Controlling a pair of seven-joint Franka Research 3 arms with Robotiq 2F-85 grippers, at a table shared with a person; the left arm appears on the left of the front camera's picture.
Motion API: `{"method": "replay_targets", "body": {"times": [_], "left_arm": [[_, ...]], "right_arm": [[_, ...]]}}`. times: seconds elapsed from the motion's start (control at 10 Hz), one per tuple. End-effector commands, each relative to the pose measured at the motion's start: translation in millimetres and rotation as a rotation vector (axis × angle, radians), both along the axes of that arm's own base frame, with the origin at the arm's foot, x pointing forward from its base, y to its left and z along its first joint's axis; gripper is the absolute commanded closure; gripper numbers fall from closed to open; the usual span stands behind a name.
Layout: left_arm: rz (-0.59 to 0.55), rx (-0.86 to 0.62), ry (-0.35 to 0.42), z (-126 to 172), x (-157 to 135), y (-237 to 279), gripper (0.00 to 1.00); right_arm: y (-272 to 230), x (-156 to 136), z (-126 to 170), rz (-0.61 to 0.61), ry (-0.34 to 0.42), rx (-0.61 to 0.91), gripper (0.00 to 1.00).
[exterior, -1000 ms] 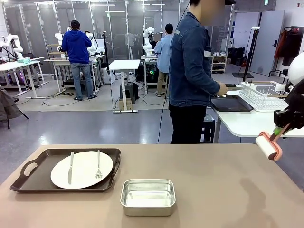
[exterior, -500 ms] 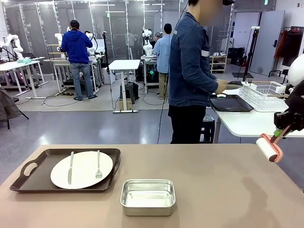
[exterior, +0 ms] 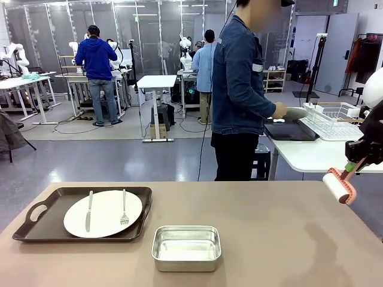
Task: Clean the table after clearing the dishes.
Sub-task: Place the Lint Roller back on top of the Airtight Container.
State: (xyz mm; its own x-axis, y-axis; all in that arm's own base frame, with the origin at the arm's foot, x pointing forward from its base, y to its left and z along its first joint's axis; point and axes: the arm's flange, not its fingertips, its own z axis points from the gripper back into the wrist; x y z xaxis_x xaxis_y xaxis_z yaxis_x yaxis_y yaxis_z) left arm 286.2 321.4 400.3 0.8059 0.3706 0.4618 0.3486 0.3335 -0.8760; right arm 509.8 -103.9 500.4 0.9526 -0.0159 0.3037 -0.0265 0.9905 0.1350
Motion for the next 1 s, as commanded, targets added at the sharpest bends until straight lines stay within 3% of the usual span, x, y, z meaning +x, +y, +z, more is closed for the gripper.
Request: {"method": "replay_targets", "body": {"times": [0.0,0.5,0.8,0.9], "left_arm": [[0.004,-0.002,-0.003,1,-2,1,0.0],[0.004,-0.002,-0.003,1,-2,1,0.0],[0.004,-0.002,-0.003,1,-2,1,0.0],[0.004,-0.002,-0.003,1,-2,1,0.0]], "right_arm": [[1,1,3,0.006,-0.012,-0.001,0.78],[0,0,0,0.0,0.0,0.0,0.78],[108,-9,62,0.319,-0.143,-0.064,0.78],[161,-30,92,0.491,-0.201,-0.126,0.78]]}}
